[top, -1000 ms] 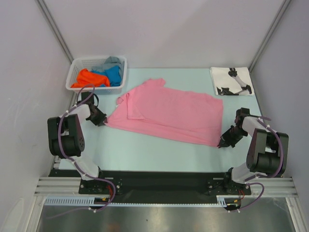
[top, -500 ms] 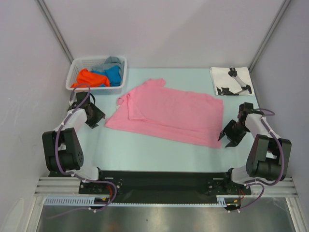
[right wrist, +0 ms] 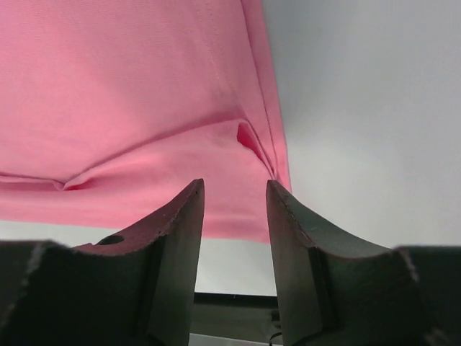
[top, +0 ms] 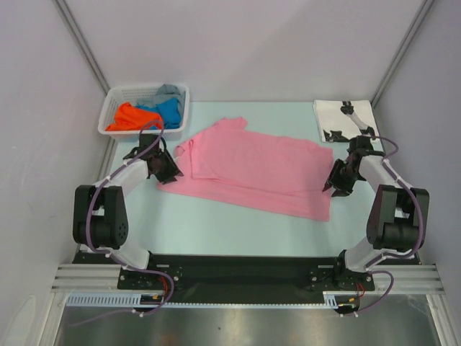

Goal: Fold and stack the t-shirts
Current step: Fold the tshirt

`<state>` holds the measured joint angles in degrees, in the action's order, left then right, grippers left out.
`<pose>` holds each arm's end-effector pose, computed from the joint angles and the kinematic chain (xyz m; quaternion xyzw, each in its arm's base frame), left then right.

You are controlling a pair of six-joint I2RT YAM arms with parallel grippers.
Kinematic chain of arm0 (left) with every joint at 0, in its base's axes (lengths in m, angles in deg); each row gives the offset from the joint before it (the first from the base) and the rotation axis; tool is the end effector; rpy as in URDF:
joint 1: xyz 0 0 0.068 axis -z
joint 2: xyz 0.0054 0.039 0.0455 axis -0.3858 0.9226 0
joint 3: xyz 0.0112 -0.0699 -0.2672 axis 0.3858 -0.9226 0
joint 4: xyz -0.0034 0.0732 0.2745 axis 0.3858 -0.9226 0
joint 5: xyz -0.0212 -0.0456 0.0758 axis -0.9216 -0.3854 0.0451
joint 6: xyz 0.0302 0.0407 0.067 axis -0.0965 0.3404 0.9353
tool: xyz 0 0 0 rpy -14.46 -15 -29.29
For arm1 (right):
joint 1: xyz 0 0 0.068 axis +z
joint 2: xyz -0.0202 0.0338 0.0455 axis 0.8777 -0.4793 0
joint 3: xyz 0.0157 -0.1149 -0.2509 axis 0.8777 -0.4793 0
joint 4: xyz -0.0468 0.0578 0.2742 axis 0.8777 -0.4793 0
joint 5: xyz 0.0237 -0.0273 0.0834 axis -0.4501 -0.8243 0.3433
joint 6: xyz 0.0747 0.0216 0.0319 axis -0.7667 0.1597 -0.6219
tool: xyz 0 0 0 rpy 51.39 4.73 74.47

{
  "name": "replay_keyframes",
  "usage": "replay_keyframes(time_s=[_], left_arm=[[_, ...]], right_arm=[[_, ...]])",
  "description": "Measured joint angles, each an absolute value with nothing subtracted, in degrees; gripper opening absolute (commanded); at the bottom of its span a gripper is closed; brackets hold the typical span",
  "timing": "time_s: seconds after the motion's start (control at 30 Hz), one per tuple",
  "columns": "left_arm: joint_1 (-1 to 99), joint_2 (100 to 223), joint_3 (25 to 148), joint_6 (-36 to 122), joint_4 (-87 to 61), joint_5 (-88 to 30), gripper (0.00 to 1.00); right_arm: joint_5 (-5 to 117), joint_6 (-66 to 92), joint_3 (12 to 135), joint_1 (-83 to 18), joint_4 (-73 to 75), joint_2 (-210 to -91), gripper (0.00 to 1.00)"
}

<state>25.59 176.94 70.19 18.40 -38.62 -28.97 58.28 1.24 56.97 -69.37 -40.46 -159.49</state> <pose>0.3550 -0.0286 0.1536 -0.2534 0.9247 -0.1580 0.2361 0.3223 -0.0328 0.1539 0.2156 0.9617 0.0973 0.1383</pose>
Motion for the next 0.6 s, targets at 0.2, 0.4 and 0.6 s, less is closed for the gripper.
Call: replay_keyframes(time_s=[0.2, 0.4, 0.6], left_arm=[[25.28, 179.1, 70.19, 18.44, -38.53, -28.95, 0.4], [25.28, 180.06, 70.19, 18.47, -38.55, -28.92, 0.4], [25.28, 181.29, 70.19, 18.49, -38.62, -28.92, 0.39]], right_arm=[[57.99, 2.66, 57.5, -67.03, -38.19, -163.31, 0.38], [57.29, 3.54, 57.94, -66.01, -36.94, -165.04, 0.39], [54.78, 4.21, 59.05, -65.7, -36.92, -165.68, 0.44]])
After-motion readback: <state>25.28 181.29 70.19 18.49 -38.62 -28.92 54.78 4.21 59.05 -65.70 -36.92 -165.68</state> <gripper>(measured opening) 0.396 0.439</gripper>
